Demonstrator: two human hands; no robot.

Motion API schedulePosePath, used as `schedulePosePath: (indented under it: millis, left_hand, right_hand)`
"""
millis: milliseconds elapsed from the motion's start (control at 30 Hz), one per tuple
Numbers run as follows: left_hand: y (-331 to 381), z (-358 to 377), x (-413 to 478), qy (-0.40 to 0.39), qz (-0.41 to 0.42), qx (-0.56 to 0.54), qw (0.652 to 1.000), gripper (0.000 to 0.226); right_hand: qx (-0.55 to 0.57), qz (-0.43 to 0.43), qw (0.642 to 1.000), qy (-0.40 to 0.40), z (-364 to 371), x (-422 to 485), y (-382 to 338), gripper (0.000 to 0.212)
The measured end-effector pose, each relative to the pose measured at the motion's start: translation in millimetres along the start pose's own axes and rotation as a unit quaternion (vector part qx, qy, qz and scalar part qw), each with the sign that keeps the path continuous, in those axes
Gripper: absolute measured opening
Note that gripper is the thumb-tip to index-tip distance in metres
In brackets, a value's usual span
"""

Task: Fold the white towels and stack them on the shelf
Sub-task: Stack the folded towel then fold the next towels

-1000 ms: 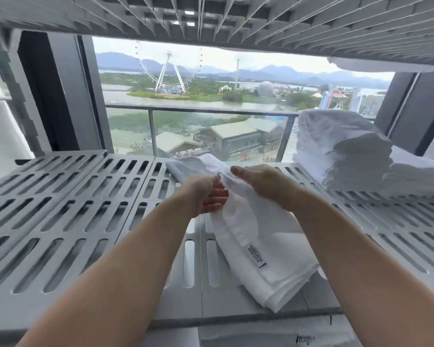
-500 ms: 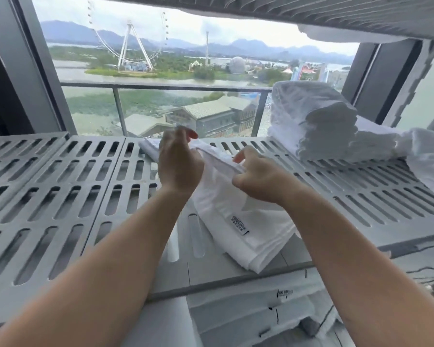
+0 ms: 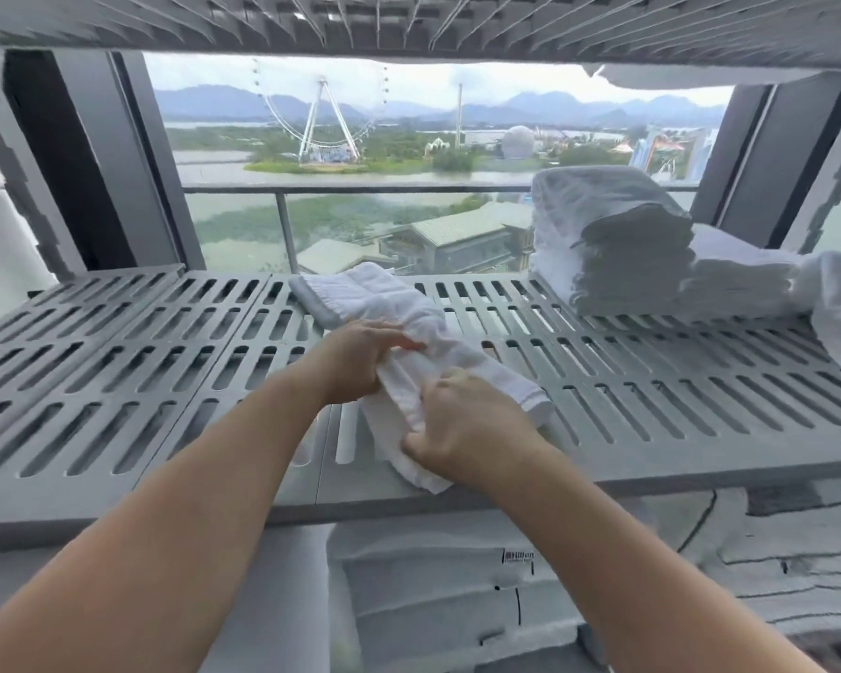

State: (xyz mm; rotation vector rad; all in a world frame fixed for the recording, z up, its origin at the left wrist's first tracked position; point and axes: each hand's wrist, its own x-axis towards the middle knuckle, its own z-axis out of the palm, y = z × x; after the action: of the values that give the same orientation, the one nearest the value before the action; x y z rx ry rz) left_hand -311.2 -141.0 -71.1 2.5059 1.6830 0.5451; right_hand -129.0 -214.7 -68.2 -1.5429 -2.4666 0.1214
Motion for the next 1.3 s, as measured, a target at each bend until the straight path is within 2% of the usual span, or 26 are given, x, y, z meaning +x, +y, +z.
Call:
schedulePosePath:
  millis: [67,100,233,367,467,567,633,700,767,800,867,933,967,1000,1033,1067,1100,1133,1200,1233,1300]
  left_hand:
    - [2,1,-9,0.013,-0.027,0.022,0.999,0.069]
    - [3,1,-14,0.029,-0.037,0.026,0.999,0.065]
    - [4,-2,-27,0.066,-0.041,0.036,0.996,0.049]
    - [-1,-1,-22,0.1,-0.066,0.058,0.991,0.048]
    - [-6,-1,-9,0.127,-0.086,0.063,0.986,0.051]
    - [-16,0,7,0.14,-0.091,0.072,0.983,0.05]
    - [-23,1,18,0.159,-0.112,0.075,0.978,0.047]
    - [-29,0,29,0.17,-0.148,0.085,0.971,0.051]
    - [-35,-3,38,0.185,-0.194,0.105,0.958,0.063]
    - [-36,-6,40,0.198,-0.216,0.1,0.951,0.067]
    - [-36,-10,46,0.217,-0.246,0.072,0.942,0.061]
    - [-32,-13,52,0.181,-0.245,-0.008,0.952,0.055]
    - [-26,-14,53,0.143,-0.239,-0.082,0.957,0.057]
    - [-17,-14,54,0.097,-0.232,-0.153,0.956,0.055]
    - [-6,-13,54,0.056,-0.22,-0.185,0.956,0.052]
    - [7,-10,53,0.021,-0.197,-0.166,0.966,0.049]
    - [22,-5,51,-0.009,-0.17,-0.128,0.977,0.049]
    - [37,2,49,-0.036,-0.15,-0.086,0.984,0.048]
    - [65,21,42,-0.088,-0.149,-0.016,0.985,0.048]
    - [75,29,39,-0.114,-0.168,0.018,0.979,0.051]
    - [90,40,33,-0.133,-0.188,0.056,0.971,0.051]
  right_hand:
    - [-0.021,0.002,0.999,0.048,2,0,4,0.02]
    - [-0.03,0.005,0.996,0.081,3,1,6,0.017]
    - [0.043,0.017,0.981,0.189,-3,4,22,0.022]
    - [0.14,0.037,0.966,0.215,-11,14,38,0.009]
    - [0.186,0.08,0.951,0.235,-16,26,42,0.007]
    - [0.198,0.092,0.94,0.263,-17,39,43,0.013]
    - [0.215,0.09,0.933,0.276,-17,49,40,0.008]
    - [0.256,0.123,0.92,0.269,-16,61,38,0.021]
    - [0.357,0.177,0.877,0.268,-16,73,39,0.026]
    - [0.425,0.208,0.84,0.265,-17,77,40,0.024]
    - [0.579,0.25,0.73,0.263,-20,84,42,0.019]
    - [0.694,0.273,0.601,0.287,-26,87,47,0.02]
    - [0.716,0.279,0.562,0.307,-27,90,54,0.023]
    - [0.706,0.29,0.556,0.33,-28,90,60,0.028]
    - [0.667,0.315,0.586,0.336,-26,89,68,0.03]
    - [0.621,0.35,0.614,0.339,-24,88,79,0.032]
    - [0.6,0.365,0.62,0.351,-22,86,87,0.035]
    - [0.555,0.371,0.65,0.362,-20,82,93,0.037]
    - [0.425,0.367,0.73,0.389,-15,70,104,0.043]
    - [0.356,0.353,0.775,0.384,-12,67,110,0.047]
    - [0.265,0.313,0.841,0.353,-6,57,123,0.056]
